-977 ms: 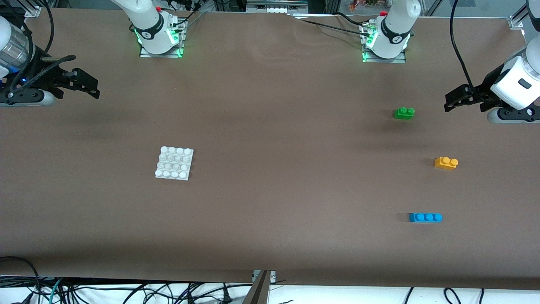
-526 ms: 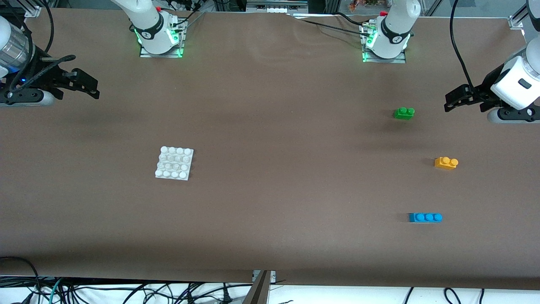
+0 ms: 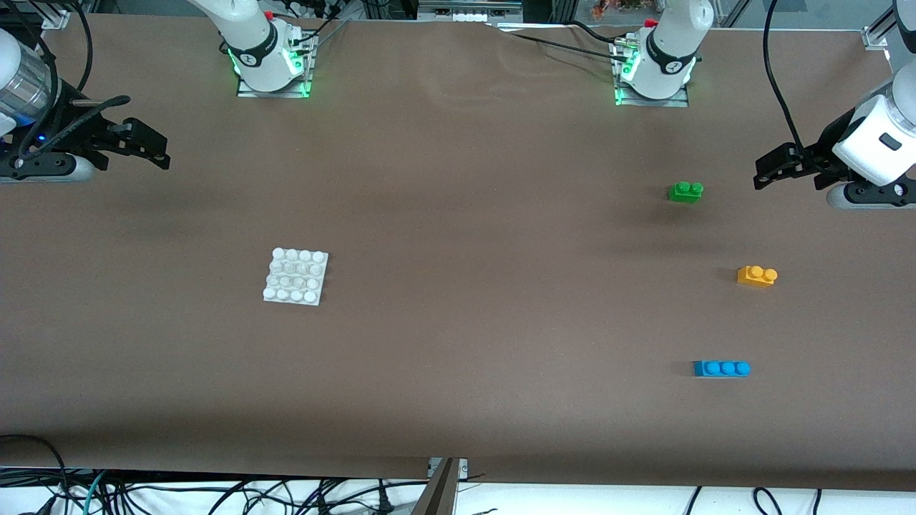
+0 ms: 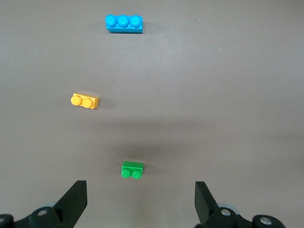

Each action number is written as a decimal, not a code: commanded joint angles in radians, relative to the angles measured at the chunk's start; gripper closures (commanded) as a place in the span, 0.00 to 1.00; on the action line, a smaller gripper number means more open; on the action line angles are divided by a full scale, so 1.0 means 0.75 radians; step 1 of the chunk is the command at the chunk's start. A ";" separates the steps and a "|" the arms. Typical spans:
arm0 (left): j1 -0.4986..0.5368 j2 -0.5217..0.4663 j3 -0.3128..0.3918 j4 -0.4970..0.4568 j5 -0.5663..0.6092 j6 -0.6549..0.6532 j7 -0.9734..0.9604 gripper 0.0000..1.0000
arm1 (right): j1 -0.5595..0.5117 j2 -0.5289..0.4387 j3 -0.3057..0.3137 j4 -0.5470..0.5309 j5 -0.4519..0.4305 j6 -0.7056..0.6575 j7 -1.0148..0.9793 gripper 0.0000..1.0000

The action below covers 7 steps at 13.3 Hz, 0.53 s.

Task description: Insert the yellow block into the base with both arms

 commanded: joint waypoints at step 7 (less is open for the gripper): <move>0.005 0.016 -0.005 0.045 0.006 -0.033 0.001 0.00 | -0.014 0.064 0.006 0.031 0.010 0.000 -0.007 0.01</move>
